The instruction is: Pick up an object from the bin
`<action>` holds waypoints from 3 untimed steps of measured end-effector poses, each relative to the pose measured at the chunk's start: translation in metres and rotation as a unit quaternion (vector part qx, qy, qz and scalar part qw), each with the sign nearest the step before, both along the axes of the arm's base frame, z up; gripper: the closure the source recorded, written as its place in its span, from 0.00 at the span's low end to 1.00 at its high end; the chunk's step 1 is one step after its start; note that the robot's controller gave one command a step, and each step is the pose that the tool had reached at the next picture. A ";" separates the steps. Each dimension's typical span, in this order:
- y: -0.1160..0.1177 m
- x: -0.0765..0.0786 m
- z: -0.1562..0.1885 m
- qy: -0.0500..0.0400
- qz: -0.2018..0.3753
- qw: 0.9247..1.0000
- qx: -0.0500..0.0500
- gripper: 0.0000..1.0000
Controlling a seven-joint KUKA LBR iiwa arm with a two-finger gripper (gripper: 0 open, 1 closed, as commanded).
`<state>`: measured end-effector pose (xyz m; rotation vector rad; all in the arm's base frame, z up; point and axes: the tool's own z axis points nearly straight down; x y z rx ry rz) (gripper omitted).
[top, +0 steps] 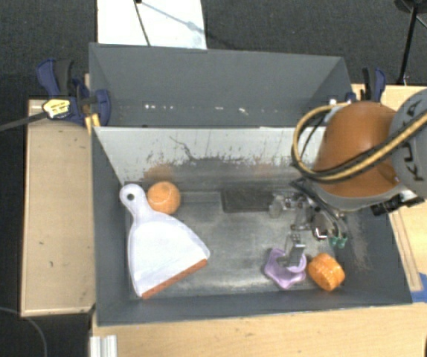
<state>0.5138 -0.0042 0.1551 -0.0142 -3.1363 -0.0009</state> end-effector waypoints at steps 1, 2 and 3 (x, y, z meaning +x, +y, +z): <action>0.000 0.002 0.004 -0.004 0.000 1.000 0.000 0.00; -0.033 -0.018 -0.023 -0.005 0.034 0.999 0.000 0.00; -0.051 -0.027 -0.066 -0.003 0.045 0.999 0.000 0.00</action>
Offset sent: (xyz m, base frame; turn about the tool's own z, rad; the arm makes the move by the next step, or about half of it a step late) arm -0.0333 -0.0581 -0.0418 -0.1008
